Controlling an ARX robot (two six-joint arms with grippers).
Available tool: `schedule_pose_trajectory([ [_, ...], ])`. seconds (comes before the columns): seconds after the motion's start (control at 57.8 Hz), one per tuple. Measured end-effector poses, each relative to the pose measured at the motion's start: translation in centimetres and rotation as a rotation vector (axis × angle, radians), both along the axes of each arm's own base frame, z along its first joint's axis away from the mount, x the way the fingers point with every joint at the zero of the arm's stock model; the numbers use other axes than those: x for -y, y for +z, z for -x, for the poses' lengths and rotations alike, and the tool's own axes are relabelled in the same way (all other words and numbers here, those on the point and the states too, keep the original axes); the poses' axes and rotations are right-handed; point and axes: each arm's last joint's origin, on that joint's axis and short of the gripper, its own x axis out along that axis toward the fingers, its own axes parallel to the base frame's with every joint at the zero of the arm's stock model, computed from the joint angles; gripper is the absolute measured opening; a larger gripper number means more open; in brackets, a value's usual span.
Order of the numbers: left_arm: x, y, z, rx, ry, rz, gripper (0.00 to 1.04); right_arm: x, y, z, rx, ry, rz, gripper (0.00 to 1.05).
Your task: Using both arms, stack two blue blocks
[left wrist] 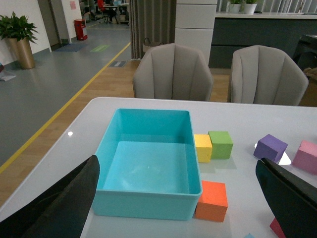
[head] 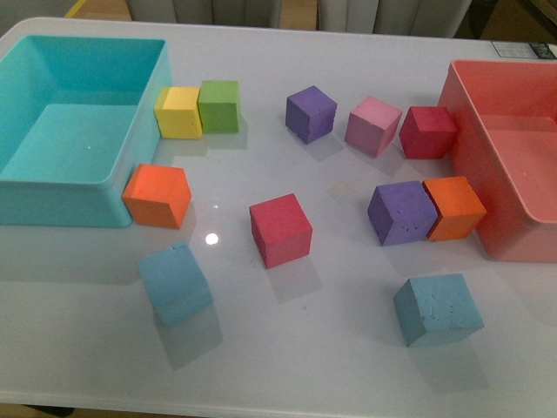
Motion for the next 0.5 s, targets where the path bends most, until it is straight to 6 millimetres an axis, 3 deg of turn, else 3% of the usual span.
schedule_pose_trajectory([
  [0.502, 0.00, 0.00, 0.00, 0.000, 0.000, 0.000, 0.96, 0.00, 0.00, 0.00, 0.000, 0.000, 0.000, 0.96],
])
